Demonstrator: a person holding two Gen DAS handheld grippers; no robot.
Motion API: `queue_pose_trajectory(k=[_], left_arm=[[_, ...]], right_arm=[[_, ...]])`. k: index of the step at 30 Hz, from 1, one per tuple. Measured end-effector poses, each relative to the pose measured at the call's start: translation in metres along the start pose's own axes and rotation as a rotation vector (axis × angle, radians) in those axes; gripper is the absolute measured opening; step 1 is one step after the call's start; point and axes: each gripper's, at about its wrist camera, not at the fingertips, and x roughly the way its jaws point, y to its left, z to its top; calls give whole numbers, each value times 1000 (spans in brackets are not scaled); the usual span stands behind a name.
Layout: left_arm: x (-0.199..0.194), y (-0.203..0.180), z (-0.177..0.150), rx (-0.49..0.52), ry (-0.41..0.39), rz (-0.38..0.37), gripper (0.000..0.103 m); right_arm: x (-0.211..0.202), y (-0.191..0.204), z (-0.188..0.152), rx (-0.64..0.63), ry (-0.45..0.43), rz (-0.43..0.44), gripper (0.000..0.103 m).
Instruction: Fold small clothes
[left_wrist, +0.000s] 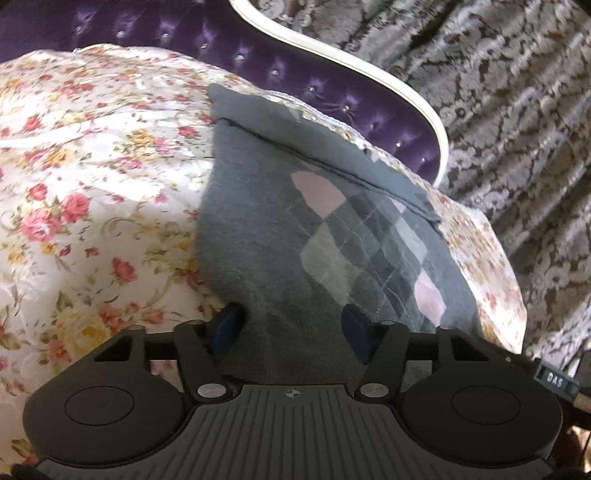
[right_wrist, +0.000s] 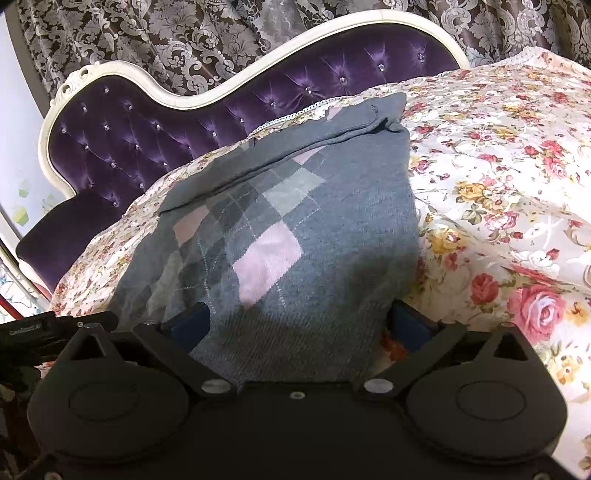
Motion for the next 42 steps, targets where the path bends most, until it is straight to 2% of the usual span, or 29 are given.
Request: queue_pose_trajectory(k=[3, 8, 12, 15, 18, 20, 23, 25, 30, 34, 42], left_arm=[[-1, 3, 1, -24, -3, -6, 55], [5, 0, 2, -5, 2, -18, 56], [15, -3, 8, -2, 6, -30, 57], [16, -5, 9, -3, 10, -30, 55], [13, -4, 6, -11, 11, -9, 41], [8, 1, 3, -26, 13, -7, 31], [2, 8, -1, -43, 22, 7, 14], [-1, 12, -2, -54, 23, 1, 10], [-13, 12, -2, -70, -14, -8, 8], [-24, 5, 11, -48, -56, -38, 8], [-32, -20, 56, 52, -128, -108, 8]], right_arm=[[-1, 1, 0, 0, 8, 4, 103], [-5, -2, -1, 31, 11, 27, 93], [-4, -7, 0, 81, 2, 58, 91], [-4, -10, 1, 97, 2, 66, 80], [-5, -12, 0, 100, 11, 63, 60], [-4, -16, -2, 126, 35, 78, 40], [-4, -17, -4, 134, 43, 77, 25], [-5, -16, -4, 126, 44, 68, 21], [-10, -21, -4, 160, 38, 87, 17], [-15, -25, 1, 183, 34, 125, 16], [-21, -19, 44, 178, -61, 208, 16]])
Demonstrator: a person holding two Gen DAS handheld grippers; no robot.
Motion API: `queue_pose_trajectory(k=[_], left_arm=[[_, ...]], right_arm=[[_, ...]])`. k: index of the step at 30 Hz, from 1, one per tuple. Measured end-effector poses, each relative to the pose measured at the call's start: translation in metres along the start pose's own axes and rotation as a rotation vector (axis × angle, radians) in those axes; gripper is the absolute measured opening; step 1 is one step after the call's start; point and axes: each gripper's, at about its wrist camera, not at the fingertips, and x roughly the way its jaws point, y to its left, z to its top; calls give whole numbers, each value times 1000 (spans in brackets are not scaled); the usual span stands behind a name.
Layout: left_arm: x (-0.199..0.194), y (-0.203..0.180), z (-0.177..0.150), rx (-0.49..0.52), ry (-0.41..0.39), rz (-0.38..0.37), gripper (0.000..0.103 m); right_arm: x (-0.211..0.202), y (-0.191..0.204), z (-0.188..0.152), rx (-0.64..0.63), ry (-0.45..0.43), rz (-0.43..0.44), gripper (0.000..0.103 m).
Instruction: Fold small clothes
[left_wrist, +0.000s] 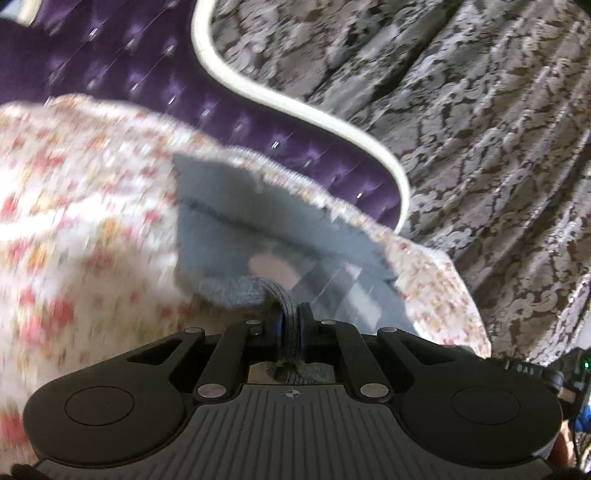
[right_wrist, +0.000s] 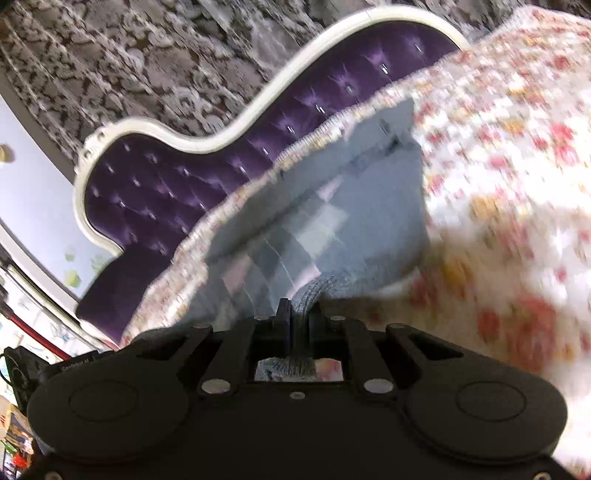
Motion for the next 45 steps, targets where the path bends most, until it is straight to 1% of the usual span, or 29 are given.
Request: queue_pose_trajectory(k=[4, 8, 12, 15, 19, 24, 31, 33, 34, 35, 36, 37, 39, 40, 41, 42, 43, 45], left_arm=[[10, -6, 33, 37, -31, -33, 8], [25, -5, 68, 47, -68, -63, 8], [49, -2, 104, 66, -105, -60, 8], [78, 6, 126, 44, -101, -57, 8], [123, 21, 149, 19, -74, -27, 8], [179, 46, 162, -16, -21, 19, 8], [241, 76, 158, -43, 61, 120, 9], [251, 84, 159, -50, 66, 137, 9], [253, 88, 160, -60, 64, 140, 12], [255, 90, 162, -71, 64, 142, 31], [255, 94, 165, -85, 54, 146, 40], [252, 97, 167, -96, 27, 146, 49], [247, 98, 175, -95, -17, 158, 49], [242, 97, 179, -85, -35, 171, 50], [237, 95, 182, -73, -49, 181, 53], [230, 93, 184, -53, -60, 185, 56], [226, 90, 185, -35, -62, 187, 62], [219, 82, 181, 17, -50, 204, 63]], right_arm=[[11, 9, 31, -21, -46, 50, 16], [29, 16, 67, -42, -91, 103, 16], [56, 16, 106, -70, -138, 113, 16], [83, 10, 133, -71, -164, 111, 16], [123, -9, 161, -55, -172, 76, 16], [176, -31, 185, -41, -149, 11, 16], [239, -66, 192, 19, -83, -82, 16], [250, -72, 192, 30, -68, -107, 16], [254, -75, 192, 32, -59, -114, 16], [257, -76, 193, 40, -54, -123, 18], [259, -78, 193, 55, -54, -129, 21], [260, -81, 194, 73, -55, -135, 24], [261, -87, 196, 115, -59, -140, 25], [258, -89, 197, 128, -70, -151, 32], [254, -90, 198, 131, -87, -169, 45], [251, -89, 200, 129, -104, -178, 51], [246, -88, 201, 124, -117, -177, 56], [238, -81, 203, 89, -133, -178, 56]])
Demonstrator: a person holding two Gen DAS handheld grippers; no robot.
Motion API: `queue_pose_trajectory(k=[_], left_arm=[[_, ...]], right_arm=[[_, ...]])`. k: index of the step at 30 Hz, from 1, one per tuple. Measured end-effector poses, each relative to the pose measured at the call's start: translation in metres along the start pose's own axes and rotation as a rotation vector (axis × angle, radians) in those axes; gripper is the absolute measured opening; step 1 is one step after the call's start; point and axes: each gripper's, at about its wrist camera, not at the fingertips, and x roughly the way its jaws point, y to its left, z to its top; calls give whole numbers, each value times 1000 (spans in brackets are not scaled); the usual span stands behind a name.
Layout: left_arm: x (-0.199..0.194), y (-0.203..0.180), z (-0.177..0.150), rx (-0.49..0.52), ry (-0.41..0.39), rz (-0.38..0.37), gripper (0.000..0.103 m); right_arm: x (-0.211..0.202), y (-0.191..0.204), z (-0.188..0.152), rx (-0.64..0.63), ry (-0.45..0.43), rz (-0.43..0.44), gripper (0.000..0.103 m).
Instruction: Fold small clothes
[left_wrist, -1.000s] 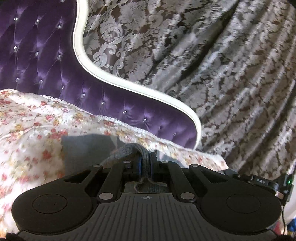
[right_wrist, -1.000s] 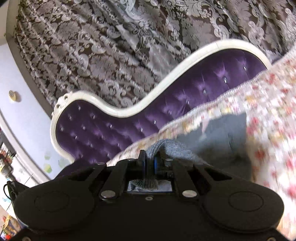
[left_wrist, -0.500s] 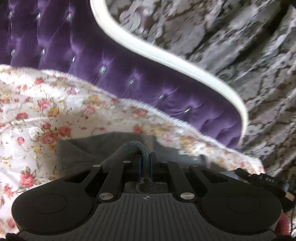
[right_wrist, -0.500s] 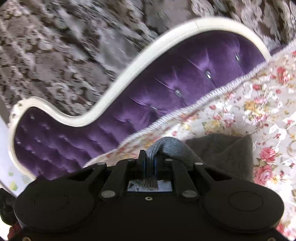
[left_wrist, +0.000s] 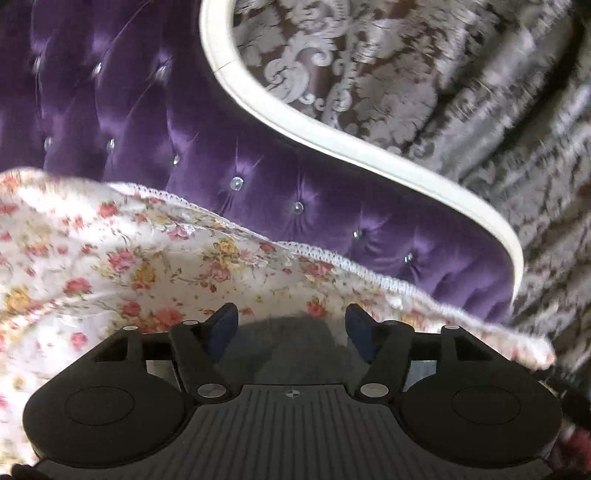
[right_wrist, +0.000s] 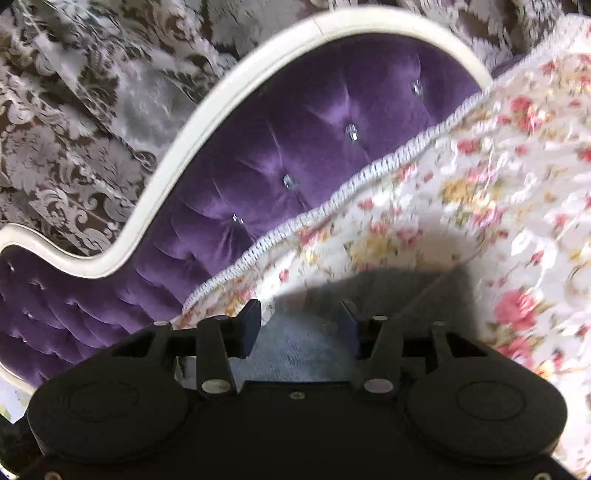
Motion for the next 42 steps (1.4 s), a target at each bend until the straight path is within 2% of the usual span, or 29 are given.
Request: queue_pose_trajectory(k=[3, 7, 10, 12, 13, 15, 17, 22, 24, 28, 32, 34, 36, 39, 42], left_arm=[[-5, -14, -15, 116, 26, 27, 63], [2, -31, -42, 261, 75, 44, 63], [14, -30, -54, 289, 111, 66, 63], [21, -23, -58, 279, 135, 109, 63], [26, -17, -59, 274, 149, 138, 63], [28, -8, -59, 295, 138, 142, 67], [29, -9, -58, 326, 141, 159, 69], [14, -24, -53, 315, 142, 190, 67], [0, -39, -57, 342, 125, 167, 67], [-23, -76, -72, 394, 103, 85, 68], [-25, -107, -92, 420, 123, 2, 68], [-19, -119, -104, 439, 138, -14, 68], [-11, -126, -114, 451, 161, -8, 68], [3, -127, -125, 439, 208, 28, 68], [6, -128, -135, 467, 190, 44, 72]], right_arm=[[-13, 19, -4, -125, -2, -7, 56], [-14, 48, -24, -303, 60, -12, 56], [-8, 64, -43, -430, 106, -23, 56], [-2, 68, -53, -499, 142, -48, 56], [2, 68, -56, -522, 158, -71, 56], [10, 60, -58, -557, 170, -151, 56], [11, 48, -54, -554, 147, -171, 54], [0, 43, -44, -509, 133, -171, 54], [-16, 47, -44, -503, 105, -143, 59], [-50, 45, -45, -458, 46, -93, 60], [-79, 28, -49, -379, 19, -75, 69], [-89, 18, -53, -353, 19, -79, 69], [-97, 8, -56, -331, 25, -86, 69], [-104, -7, -60, -299, 37, -91, 75], [-106, -18, -59, -255, 53, -90, 76]])
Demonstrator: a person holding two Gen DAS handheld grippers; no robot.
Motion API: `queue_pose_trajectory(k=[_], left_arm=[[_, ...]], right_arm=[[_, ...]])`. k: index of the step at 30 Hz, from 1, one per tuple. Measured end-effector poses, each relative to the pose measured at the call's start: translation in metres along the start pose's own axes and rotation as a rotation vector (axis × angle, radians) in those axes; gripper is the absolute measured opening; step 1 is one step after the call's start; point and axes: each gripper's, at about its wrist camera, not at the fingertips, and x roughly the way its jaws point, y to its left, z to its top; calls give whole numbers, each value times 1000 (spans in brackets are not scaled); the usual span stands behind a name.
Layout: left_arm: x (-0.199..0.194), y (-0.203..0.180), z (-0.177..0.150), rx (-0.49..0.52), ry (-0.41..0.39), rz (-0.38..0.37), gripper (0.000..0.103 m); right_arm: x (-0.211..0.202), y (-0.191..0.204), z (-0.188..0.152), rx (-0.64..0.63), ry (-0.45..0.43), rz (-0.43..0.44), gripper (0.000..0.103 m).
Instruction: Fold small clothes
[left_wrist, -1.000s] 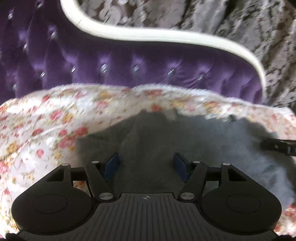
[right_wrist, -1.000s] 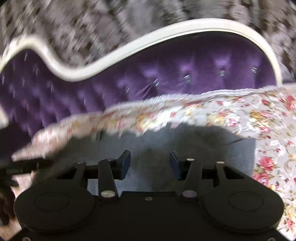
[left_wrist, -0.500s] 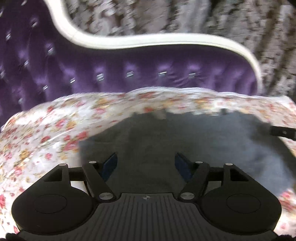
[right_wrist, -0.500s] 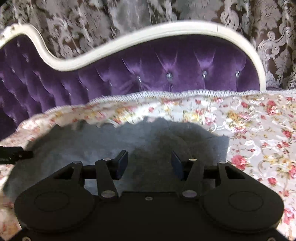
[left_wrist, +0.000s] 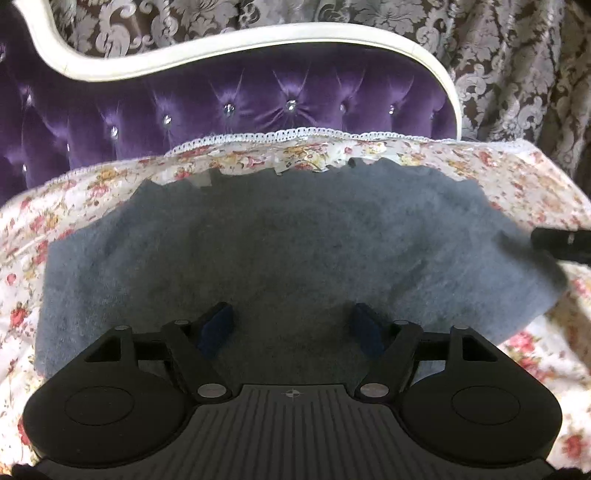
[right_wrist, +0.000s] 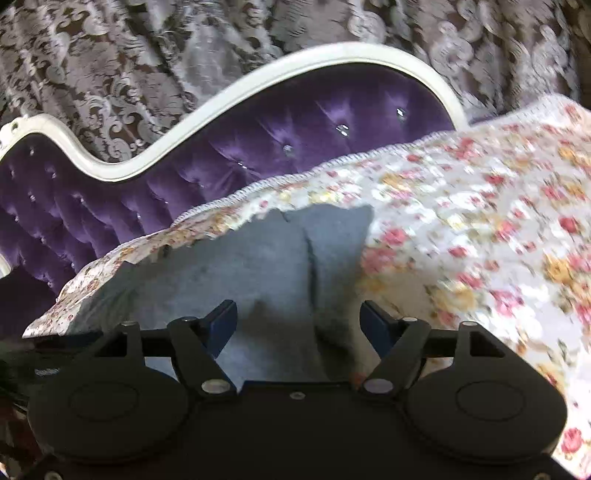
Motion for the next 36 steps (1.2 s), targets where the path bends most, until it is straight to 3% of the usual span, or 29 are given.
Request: queue_pose_trajectory(k=[4, 7, 9, 13, 17, 21, 23, 26, 30, 36], left_arm=[[-2, -4, -5, 3, -10, 20, 73], [-5, -5, -7, 8, -7, 20, 73], [-6, -6, -8, 17, 0, 19, 73], [-5, -5, -6, 18, 8, 15, 73], [-4, -4, -2, 11, 30, 10, 73], [-4, 3, 9, -35, 72, -26, 73], [-4, 11, 18, -92, 92, -59, 72], [-1, 25, 35, -190, 97, -89, 72], [16, 29, 57, -180, 84, -13, 72], [58, 31, 66, -202, 157, 47, 73]], right_arm=[[-1, -1, 4, 13, -10, 20, 77], [12, -2, 6, 9, 26, 37, 85], [25, -12, 3, 36, 77, 41, 85], [27, -24, 4, 85, 58, 50, 81], [31, -24, 13, 106, 79, 60, 84], [41, -22, 17, 75, 90, 89, 89], [44, -22, 18, 74, 102, 116, 99], [46, -21, 18, 59, 110, 137, 103], [46, -23, 20, 68, 119, 152, 103], [46, -30, 22, 116, 126, 184, 103]])
